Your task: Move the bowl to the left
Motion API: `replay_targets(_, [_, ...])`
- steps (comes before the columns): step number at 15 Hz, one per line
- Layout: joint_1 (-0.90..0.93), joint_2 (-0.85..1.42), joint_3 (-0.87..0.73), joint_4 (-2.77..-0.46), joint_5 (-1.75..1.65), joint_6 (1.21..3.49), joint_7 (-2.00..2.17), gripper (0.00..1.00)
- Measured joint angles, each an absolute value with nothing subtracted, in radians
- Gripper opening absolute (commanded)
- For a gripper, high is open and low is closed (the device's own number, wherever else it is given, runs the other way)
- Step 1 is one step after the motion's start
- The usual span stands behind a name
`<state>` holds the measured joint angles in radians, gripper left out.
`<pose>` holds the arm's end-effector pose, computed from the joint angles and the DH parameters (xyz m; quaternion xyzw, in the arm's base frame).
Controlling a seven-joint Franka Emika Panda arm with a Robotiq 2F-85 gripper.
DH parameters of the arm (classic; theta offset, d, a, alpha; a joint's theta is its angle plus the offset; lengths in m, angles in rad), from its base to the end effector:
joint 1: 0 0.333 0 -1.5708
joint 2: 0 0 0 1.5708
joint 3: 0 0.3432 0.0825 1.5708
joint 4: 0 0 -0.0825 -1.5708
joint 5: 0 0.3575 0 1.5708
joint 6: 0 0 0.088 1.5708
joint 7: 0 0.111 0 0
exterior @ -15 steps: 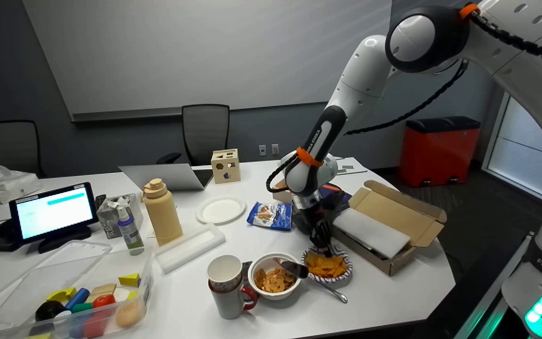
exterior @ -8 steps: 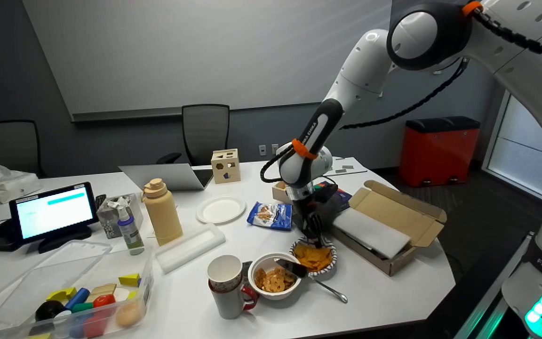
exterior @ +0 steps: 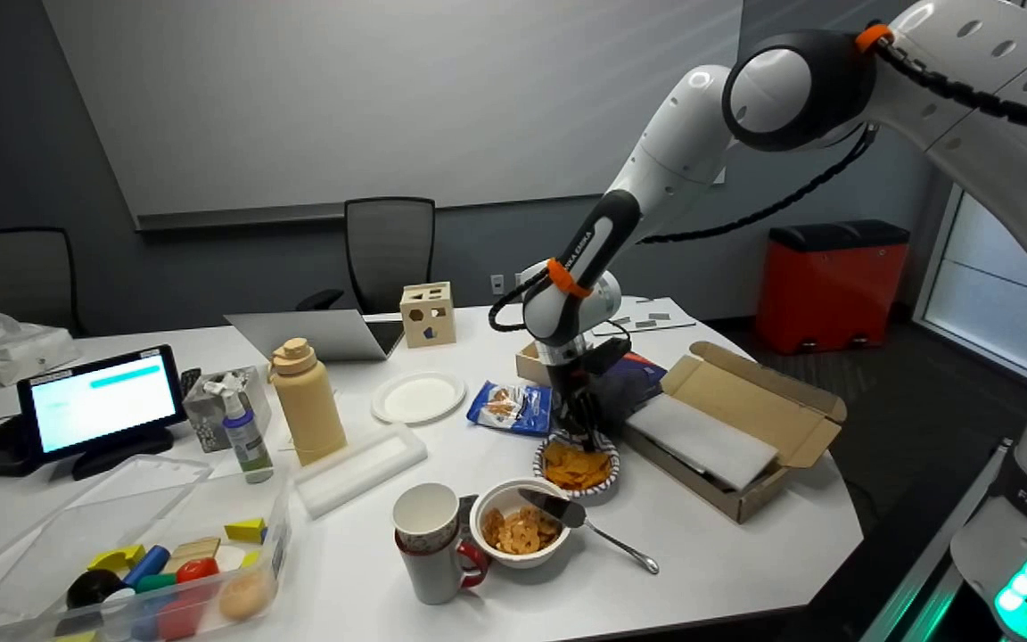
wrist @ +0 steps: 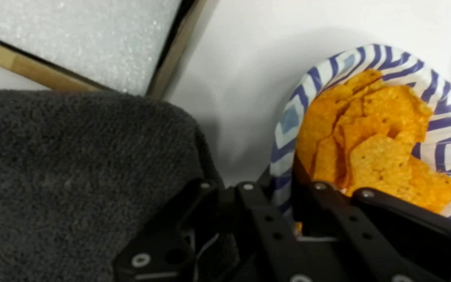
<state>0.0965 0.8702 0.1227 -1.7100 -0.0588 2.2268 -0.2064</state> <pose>0.6077 0.1281 0.1011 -0.9606 -0.2162 0.1722 0.0289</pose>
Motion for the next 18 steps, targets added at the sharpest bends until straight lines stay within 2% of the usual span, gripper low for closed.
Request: replay_targets(18, [0.148, 1.034, 0.16, -1.403, 0.111, 2.21, 0.051, 0.02])
